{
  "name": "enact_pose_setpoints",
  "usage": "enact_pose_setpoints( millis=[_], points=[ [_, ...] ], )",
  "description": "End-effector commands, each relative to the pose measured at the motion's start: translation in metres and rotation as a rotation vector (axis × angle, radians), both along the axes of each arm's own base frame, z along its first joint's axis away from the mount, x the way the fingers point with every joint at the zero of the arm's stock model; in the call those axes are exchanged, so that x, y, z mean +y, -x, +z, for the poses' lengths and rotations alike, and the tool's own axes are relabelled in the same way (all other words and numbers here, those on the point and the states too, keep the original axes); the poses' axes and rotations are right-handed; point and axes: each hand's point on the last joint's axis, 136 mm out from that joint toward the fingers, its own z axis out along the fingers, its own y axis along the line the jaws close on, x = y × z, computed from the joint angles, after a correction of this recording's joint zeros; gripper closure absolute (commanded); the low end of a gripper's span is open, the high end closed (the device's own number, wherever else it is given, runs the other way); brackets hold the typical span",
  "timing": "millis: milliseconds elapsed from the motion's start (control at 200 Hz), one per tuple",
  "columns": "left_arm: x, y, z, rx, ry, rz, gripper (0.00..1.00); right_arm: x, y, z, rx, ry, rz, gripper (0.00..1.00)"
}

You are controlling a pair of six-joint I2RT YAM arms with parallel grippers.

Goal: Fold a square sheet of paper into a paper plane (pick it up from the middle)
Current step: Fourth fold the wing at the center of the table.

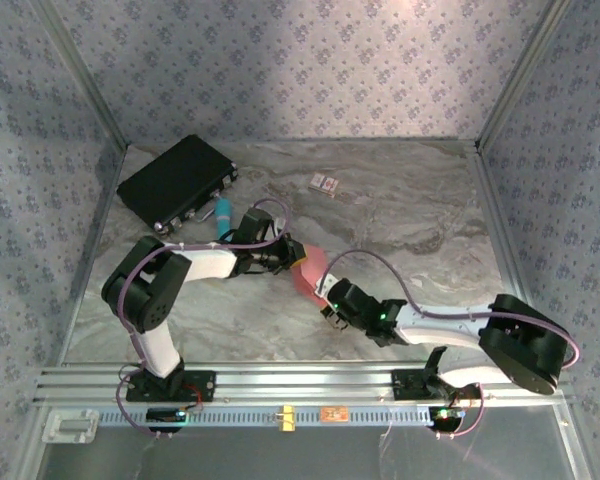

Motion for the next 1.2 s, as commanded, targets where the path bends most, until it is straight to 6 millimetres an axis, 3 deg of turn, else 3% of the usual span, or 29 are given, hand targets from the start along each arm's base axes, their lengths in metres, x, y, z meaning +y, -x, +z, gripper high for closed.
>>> enact_pose_setpoints(
  millis=[0,215,395,705,1194],
  points=[
    [-0.004,-0.004,0.007,-0.016,0.014,-0.013,0.9,0.006,-0.014,0.018,-0.118,0.02,-0.009,0.61],
    [-0.004,-0.004,0.008,-0.019,0.015,-0.011,0.9,0.008,-0.016,0.022,-0.163,0.024,-0.01,0.62],
    [-0.004,-0.005,0.007,-0.017,0.017,-0.011,0.9,0.015,-0.004,0.005,-0.093,0.059,0.081,0.63],
    [-0.003,-0.004,0.008,-0.016,0.022,-0.007,0.9,0.009,-0.018,0.01,-0.161,0.075,-0.008,0.64],
    [0.0,-0.004,0.005,-0.014,0.007,0.006,0.9,0.013,-0.018,0.011,-0.158,0.038,-0.019,0.72]
  ],
)
